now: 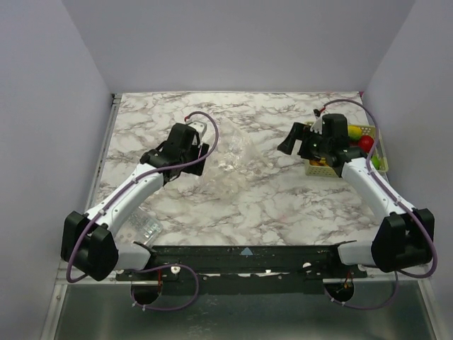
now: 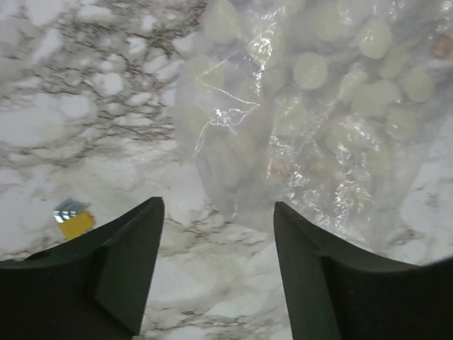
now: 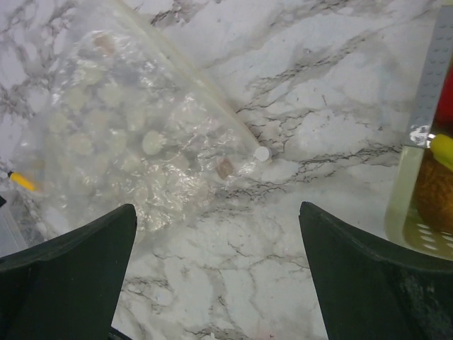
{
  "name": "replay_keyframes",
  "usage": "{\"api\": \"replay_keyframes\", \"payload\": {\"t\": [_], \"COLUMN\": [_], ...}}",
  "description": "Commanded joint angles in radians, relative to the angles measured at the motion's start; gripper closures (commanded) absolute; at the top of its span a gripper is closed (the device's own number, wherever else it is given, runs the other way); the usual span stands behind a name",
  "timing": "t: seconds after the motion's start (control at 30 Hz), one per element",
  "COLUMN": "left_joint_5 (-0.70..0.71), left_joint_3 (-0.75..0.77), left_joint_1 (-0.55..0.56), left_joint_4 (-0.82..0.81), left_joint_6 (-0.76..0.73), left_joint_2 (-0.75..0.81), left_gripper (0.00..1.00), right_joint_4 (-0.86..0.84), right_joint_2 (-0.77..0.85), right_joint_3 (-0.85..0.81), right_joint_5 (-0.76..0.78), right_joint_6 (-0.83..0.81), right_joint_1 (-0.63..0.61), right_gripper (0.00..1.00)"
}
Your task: Place the food in the zip-top bag and seal the zipper
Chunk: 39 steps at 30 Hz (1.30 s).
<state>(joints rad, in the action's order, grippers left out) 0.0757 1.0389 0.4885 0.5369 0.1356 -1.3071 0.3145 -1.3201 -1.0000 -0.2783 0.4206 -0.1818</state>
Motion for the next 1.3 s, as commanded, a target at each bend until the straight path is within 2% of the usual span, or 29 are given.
{"api": "replay_keyframes", "payload": {"t": [0.0,0.07,0.27,0.47,0.53,0.7,0.93,1.07,1.17,1.27], "left_joint_5": [0.228,0.208,-0.128,-0.106,-0.151,-0.222,-0.233,-0.228,-0.259,-0.266], "left_joint_3": [0.108,0.141,0.098,0.027,0.008,0.020,0.006,0.024,0.020,0.018], "left_joint_1": [0.000,0.000,0.010,0.041,0.049,0.069,0.084,0.084,0.083,0.084], "left_joint_4": [0.075,0.079,-0.005,-0.046,-0.065,-0.052,-0.062,-0.054,-0.060,-0.060], "left_joint_6": [0.086,0.117,0.108,0.088,0.093,0.100,0.095,0.094,0.099,0.098], "left_joint_2": [0.056,0.094,0.180,0.217,0.220,0.222,0.239,0.237,0.240,0.238], "left_gripper": [0.27,0.27,0.28,0.28,0.28,0.28,0.28,0.28,0.28,0.28], "right_joint_4": [-0.040,-0.068,-0.176,-0.157,-0.156,-0.152,-0.130,-0.180,-0.248,-0.301], "right_joint_2": [-0.044,-0.081,-0.262,-0.492,-0.567,-0.737,-0.900,-0.935,-0.945,-0.944], "right_joint_3": [0.004,-0.005,-0.088,-0.276,-0.332,-0.471,-0.608,-0.611,-0.583,-0.552], "right_joint_5": [-0.058,-0.072,-0.181,-0.241,-0.268,-0.338,-0.373,-0.439,-0.501,-0.524], "right_joint_6": [-0.031,-0.031,-0.032,-0.037,-0.021,0.005,0.004,0.037,0.081,0.113], "right_joint_1": [-0.053,-0.081,-0.095,-0.095,-0.096,-0.095,-0.095,-0.095,-0.095,-0.096], "right_gripper": [0.00,0.00,0.00,0.00,0.00,0.09,0.23,0.41,0.44,0.56]}}
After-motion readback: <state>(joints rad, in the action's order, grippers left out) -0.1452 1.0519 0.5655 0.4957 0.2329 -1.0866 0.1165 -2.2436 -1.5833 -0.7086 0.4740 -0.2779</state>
